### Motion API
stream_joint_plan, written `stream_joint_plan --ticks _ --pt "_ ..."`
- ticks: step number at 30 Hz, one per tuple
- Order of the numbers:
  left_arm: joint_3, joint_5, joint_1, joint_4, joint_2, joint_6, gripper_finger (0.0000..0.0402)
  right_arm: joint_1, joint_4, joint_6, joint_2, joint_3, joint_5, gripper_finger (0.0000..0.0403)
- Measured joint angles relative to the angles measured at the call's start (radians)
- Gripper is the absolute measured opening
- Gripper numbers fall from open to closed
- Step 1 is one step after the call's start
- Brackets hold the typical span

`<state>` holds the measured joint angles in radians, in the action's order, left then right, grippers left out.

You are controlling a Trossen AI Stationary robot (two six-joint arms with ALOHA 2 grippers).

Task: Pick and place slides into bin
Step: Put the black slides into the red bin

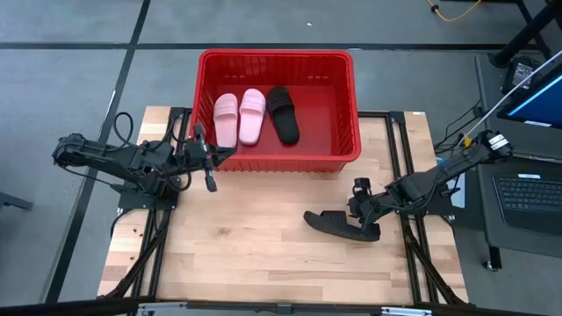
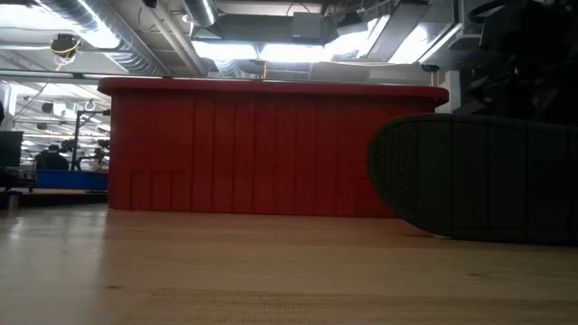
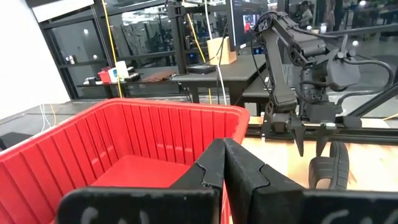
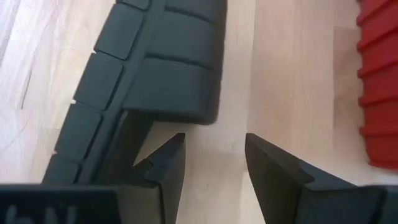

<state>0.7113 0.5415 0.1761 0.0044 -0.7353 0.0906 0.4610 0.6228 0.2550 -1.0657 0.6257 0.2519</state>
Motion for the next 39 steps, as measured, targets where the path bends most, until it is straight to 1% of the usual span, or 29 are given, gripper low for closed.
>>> stream_joint_plan --ticks 10,16,20,26,30,32,34,37,39 --pt "0.000 0.000 0.000 0.000 0.000 -0.001 0.0003 0.000 -0.186 -0.023 0.000 -0.090 -0.001 0.0167" --pt "0.000 0.000 0.000 0.000 0.000 -0.008 0.0002 0.000 -0.257 -0.028 0.000 -0.143 -0.001 0.0167" --pt "0.000 0.000 0.000 0.000 0.000 -0.038 0.0003 0.000 -0.352 -0.033 0.000 -0.181 0.008 0.0167" --pt "0.000 0.000 0.000 0.000 0.000 -0.044 0.0003 -0.001 -0.486 -0.052 0.000 -0.235 0.017 0.0167" --pt "0.000 0.000 0.000 0.000 0.000 -0.044 0.0002 -0.001 -0.522 -0.054 0.000 -0.241 0.017 0.0163" --pt "0.000 0.000 0.000 0.000 0.000 -0.044 0.0002 -0.001 -0.553 -0.053 0.000 -0.241 0.016 0.0152" --pt "0.000 0.000 0.000 0.000 0.000 -0.044 0.0003 -0.001 -0.593 -0.050 0.000 -0.241 0.005 0.0132" --pt "0.000 0.000 0.000 0.000 0.000 -0.044 0.0003 -0.001 -0.629 -0.050 0.000 -0.241 -0.036 0.0088" --pt "0.000 0.000 0.000 0.000 0.000 -0.044 0.0002 -0.001 -0.642 -0.035 0.000 -0.241 -0.066 0.0048"
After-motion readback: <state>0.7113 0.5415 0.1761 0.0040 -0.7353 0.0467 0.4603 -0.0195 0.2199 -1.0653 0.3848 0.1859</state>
